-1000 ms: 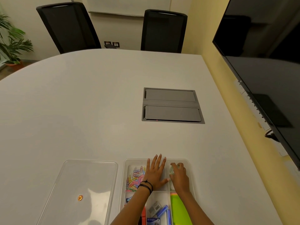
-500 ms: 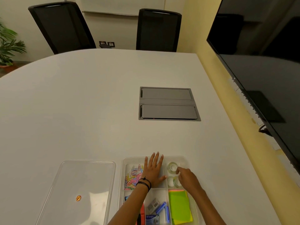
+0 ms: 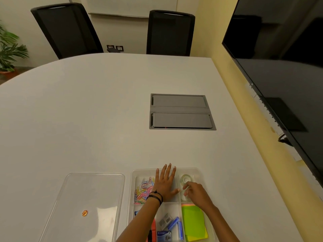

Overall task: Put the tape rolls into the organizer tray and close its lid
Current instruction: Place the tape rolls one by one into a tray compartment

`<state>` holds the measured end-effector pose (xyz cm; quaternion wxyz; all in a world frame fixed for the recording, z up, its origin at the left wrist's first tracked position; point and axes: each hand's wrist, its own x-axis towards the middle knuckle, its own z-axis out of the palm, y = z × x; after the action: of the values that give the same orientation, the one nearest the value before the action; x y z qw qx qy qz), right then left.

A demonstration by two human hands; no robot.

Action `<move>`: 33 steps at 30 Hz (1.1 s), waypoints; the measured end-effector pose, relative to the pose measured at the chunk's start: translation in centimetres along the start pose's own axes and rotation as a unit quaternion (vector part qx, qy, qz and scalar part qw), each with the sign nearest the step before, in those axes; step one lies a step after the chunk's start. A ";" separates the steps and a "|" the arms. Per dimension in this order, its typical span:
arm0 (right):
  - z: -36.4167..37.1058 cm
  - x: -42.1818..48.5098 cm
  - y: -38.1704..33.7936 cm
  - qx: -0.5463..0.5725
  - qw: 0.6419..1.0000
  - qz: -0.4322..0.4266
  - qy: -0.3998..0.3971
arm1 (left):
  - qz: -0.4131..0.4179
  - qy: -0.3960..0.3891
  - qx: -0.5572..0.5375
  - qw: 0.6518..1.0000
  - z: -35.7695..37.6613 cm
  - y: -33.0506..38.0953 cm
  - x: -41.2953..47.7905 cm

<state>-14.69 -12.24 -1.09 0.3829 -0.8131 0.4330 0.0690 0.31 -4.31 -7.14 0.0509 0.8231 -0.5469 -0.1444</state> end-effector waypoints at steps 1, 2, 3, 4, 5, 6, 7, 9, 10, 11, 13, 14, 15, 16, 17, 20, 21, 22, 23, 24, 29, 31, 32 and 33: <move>-0.1 -0.1 -0.1 -0.017 0.999 0.003 0.029 | -0.001 -0.001 0.000 1.000 0.0 0.0 0.0; -0.1 -0.2 -0.1 -0.039 0.998 0.003 0.054 | 0.000 0.000 0.000 1.000 -0.1 0.0 0.0; -0.1 -0.2 0.1 -0.063 0.995 -0.002 0.071 | 0.002 0.003 0.000 1.000 -0.1 0.0 -0.1; -0.1 -0.2 0.2 -0.089 0.993 -0.012 0.076 | 0.003 0.006 0.001 1.000 -0.1 0.0 -0.1; 0.1 -0.2 0.5 -0.111 0.991 -0.017 0.071 | 0.004 0.007 0.001 1.000 -0.2 0.0 -0.1; 0.3 0.0 0.7 -0.127 0.990 -0.023 0.059 | 0.005 0.009 0.002 1.000 -0.2 0.0 -0.1; 0.4 0.0 0.8 -0.144 0.989 -0.018 0.038 | 0.005 0.009 0.002 1.000 -0.2 0.0 -0.1; 0.5 -0.2 0.6 -0.178 0.984 -0.008 0.013 | 0.007 0.007 0.002 1.000 -0.2 0.1 -0.1; 0.6 -0.1 0.6 -0.179 0.983 -0.004 0.029 | 0.006 0.005 0.002 1.000 -0.2 0.1 -0.1; 0.7 0.0 0.6 -0.176 0.984 0.001 0.020 | 0.005 0.001 0.000 1.000 -0.2 0.1 -0.1; 0.9 0.1 0.6 -0.189 0.981 -0.007 0.031 | 0.003 0.000 -0.001 1.000 -0.1 0.1 -0.1; 0.8 0.0 0.2 -0.169 0.985 -0.013 0.021 | 0.003 0.003 -0.001 1.000 -0.1 0.1 -0.1; 0.9 0.0 0.1 -0.154 0.987 -0.012 0.034 | 0.004 0.006 -0.002 1.000 -0.1 0.0 0.0; 1.0 0.1 0.1 -0.147 0.989 -0.011 0.033 | 0.004 0.008 -0.002 1.000 -0.1 0.0 0.0; 1.1 0.4 0.1 -0.137 0.990 -0.004 0.038 | 0.004 0.009 -0.003 1.000 -0.1 0.0 0.0; 0.9 0.6 -0.1 -0.113 0.992 0.016 0.046 | 0.005 0.008 -0.001 1.000 -0.1 0.0 0.0; 1.0 0.7 0.0 -0.116 0.992 0.025 0.037 | 0.006 0.009 -0.001 1.000 -0.1 0.0 0.0; 1.1 0.7 0.2 -0.124 0.991 0.032 0.032 | 0.007 0.011 -0.001 1.000 0.0 0.0 0.0; 1.2 0.7 0.3 -0.136 0.990 0.044 0.020 | 0.008 0.010 -0.001 1.000 0.0 0.0 0.0; 1.3 0.7 0.3 -0.146 0.988 0.051 0.010 | 0.007 0.011 -0.001 1.000 0.1 0.0 0.0; 1.9 0.7 -0.1 -0.180 0.981 0.073 0.003 | 0.006 0.007 0.002 1.000 0.2 0.0 0.0; 1.9 0.7 -0.2 -0.183 0.980 0.073 0.017 | 0.004 0.004 0.001 1.000 0.2 0.0 0.1; 1.9 0.7 -0.3 -0.182 0.980 0.073 0.023 | 0.003 0.003 0.000 1.000 0.3 0.0 0.1; 1.8 0.8 -0.3 -0.182 0.980 0.073 0.030 | 0.002 0.002 -0.001 1.000 0.2 0.0 0.1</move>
<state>-13.62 -11.40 -2.57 0.2096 -0.8369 0.4829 0.1500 0.30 -4.36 -7.40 0.0528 0.8222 -0.5483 -0.1434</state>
